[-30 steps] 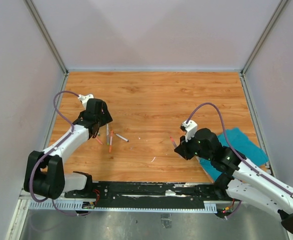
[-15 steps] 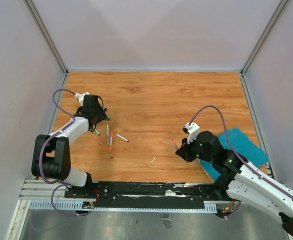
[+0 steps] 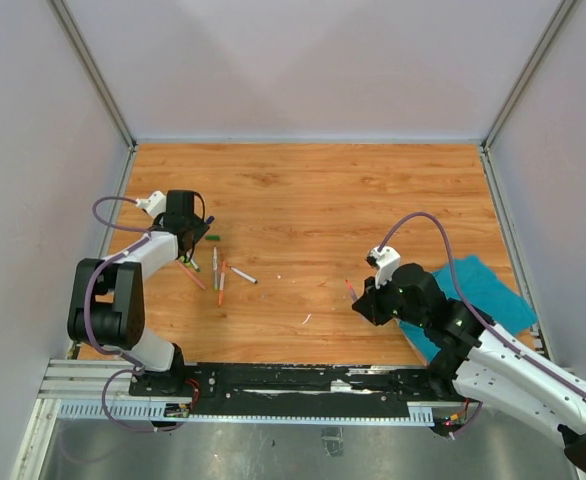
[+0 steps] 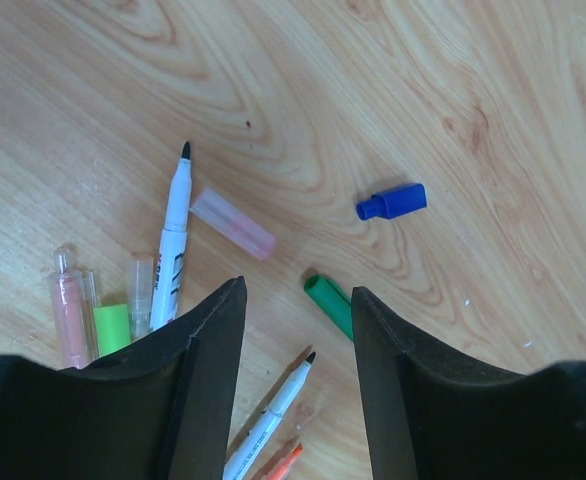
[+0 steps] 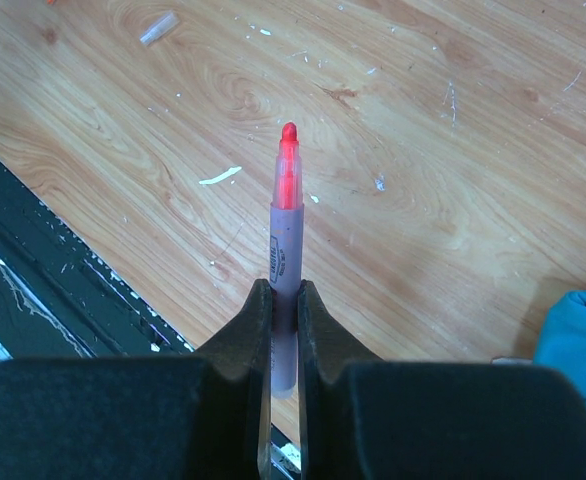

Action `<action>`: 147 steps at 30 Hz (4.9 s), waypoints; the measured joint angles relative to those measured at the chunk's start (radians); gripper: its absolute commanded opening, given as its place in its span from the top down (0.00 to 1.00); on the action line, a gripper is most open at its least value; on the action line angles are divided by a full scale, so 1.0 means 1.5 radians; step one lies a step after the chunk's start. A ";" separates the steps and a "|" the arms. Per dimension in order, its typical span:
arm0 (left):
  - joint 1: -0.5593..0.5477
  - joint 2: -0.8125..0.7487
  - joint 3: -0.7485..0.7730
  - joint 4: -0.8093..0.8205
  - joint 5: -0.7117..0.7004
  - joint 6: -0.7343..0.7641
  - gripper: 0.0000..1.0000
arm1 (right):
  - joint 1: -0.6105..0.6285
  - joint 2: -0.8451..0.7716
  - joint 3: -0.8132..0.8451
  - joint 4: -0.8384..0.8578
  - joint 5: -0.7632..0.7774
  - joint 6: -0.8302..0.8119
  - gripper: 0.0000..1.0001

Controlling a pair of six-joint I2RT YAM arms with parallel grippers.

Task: Insert the pens into the pen caps
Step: Pick up the pen cap from the center of the board.

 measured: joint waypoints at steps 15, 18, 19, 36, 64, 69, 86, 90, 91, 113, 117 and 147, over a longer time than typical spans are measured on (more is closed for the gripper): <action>0.004 0.048 0.046 -0.013 -0.043 -0.095 0.51 | 0.000 0.003 -0.010 0.001 0.008 0.018 0.99; 0.004 0.048 0.046 -0.021 -0.048 -0.101 0.51 | 0.000 0.004 -0.011 0.002 0.012 0.018 0.99; 0.004 0.048 0.046 -0.021 -0.050 -0.103 0.51 | 0.000 0.004 -0.013 0.004 0.012 0.018 0.99; 0.012 0.062 0.046 -0.040 -0.061 -0.119 0.53 | 0.000 0.007 -0.023 0.008 0.012 0.022 0.99; 0.024 0.114 0.056 -0.026 -0.055 -0.119 0.71 | 0.000 0.002 -0.025 0.010 0.014 0.023 0.99; 0.028 0.117 0.056 -0.023 -0.046 -0.099 0.77 | 0.000 -0.004 -0.031 0.009 0.018 0.023 0.99; 0.030 0.169 0.115 0.009 0.058 0.085 0.79 | 0.000 0.025 -0.031 0.021 0.017 0.023 0.99; 0.029 0.171 0.124 -0.009 0.053 0.110 0.71 | 0.000 0.030 -0.031 0.022 0.017 0.023 0.99; 0.029 0.174 0.131 -0.017 0.051 0.115 0.69 | 0.000 0.030 -0.031 0.023 0.017 0.023 0.99; 0.028 0.236 0.231 -0.097 0.004 0.165 0.68 | 0.000 0.006 -0.032 0.030 0.017 0.023 0.99; 0.028 0.241 0.234 -0.099 -0.004 0.171 0.69 | 0.000 -0.001 -0.034 0.030 0.017 0.023 0.99; -0.023 0.138 0.183 -0.136 0.005 0.224 0.89 | 0.000 -0.032 -0.031 -0.005 0.038 0.027 0.99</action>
